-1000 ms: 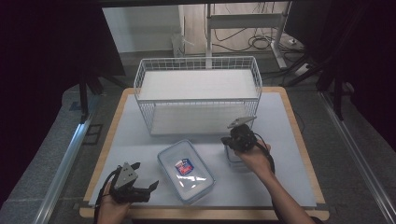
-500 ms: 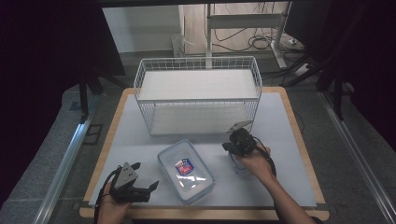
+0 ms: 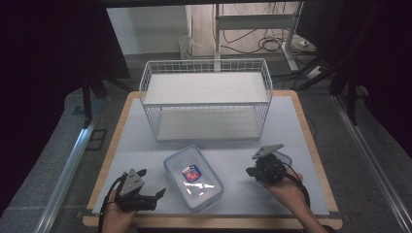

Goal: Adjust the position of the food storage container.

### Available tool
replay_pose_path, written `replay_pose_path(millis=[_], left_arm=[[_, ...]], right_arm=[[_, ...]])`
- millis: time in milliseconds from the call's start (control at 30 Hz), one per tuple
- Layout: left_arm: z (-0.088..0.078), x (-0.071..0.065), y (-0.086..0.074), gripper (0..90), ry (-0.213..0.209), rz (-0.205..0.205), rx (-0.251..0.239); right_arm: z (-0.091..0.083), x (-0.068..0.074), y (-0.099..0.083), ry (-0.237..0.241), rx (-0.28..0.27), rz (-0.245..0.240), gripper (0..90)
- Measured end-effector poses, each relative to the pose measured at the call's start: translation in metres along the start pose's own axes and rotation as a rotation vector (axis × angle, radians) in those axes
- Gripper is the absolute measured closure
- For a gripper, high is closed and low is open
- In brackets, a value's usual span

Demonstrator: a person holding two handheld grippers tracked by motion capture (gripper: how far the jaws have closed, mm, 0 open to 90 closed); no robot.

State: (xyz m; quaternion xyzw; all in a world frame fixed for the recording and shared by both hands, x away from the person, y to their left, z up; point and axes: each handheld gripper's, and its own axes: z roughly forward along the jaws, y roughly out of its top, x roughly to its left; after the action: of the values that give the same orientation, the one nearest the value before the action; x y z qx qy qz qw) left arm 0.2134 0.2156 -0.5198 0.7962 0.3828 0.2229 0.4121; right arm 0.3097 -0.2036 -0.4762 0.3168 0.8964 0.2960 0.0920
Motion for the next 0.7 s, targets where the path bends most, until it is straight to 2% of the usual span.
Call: replay_pose_path(millis=[233, 300, 367, 500, 567, 600, 633, 667, 700], left_arm=[[0.0, 0.0, 0.001, 7.1, -0.002, -0.005, 0.004], [0.001, 0.0, 0.001, 7.1, -0.004, -0.009, 0.006], [0.001, 0.0, 0.0, 7.1, -0.006, -0.015, 0.011], [0.003, 0.001, 0.001, 7.1, -0.012, -0.028, 0.023], [0.003, 0.001, 0.001, 7.1, -0.014, -0.035, 0.026], [0.003, 0.001, 0.001, 7.0, -0.014, -0.041, 0.03], [0.004, 0.003, 0.001, 6.7, 0.0, -0.061, 0.05], [0.004, 0.003, 0.001, 5.7, 0.0, -0.061, 0.05], [0.005, 0.004, 0.001, 5.7, 0.002, -0.07, 0.073]], right_arm=[[-0.019, -0.004, -0.027, -0.039, -0.012, 0.039, 89.7], [-0.027, -0.01, -0.041, -0.079, -0.011, 0.058, 89.7], [-0.033, -0.016, -0.051, -0.084, -0.033, 0.094, 89.7], [-0.042, -0.025, -0.061, -0.138, -0.048, 0.131, 89.7], [-0.043, -0.026, -0.063, -0.13, -0.064, 0.141, 89.7], [-0.042, -0.025, -0.063, -0.139, -0.064, 0.128, 89.6], [-0.041, -0.023, -0.063, -0.139, -0.071, 0.121, 89.6], [-0.041, -0.023, -0.063, -0.139, -0.071, 0.121, 89.6], [-0.041, -0.021, -0.063, -0.126, -0.085, 0.117, 89.6]])
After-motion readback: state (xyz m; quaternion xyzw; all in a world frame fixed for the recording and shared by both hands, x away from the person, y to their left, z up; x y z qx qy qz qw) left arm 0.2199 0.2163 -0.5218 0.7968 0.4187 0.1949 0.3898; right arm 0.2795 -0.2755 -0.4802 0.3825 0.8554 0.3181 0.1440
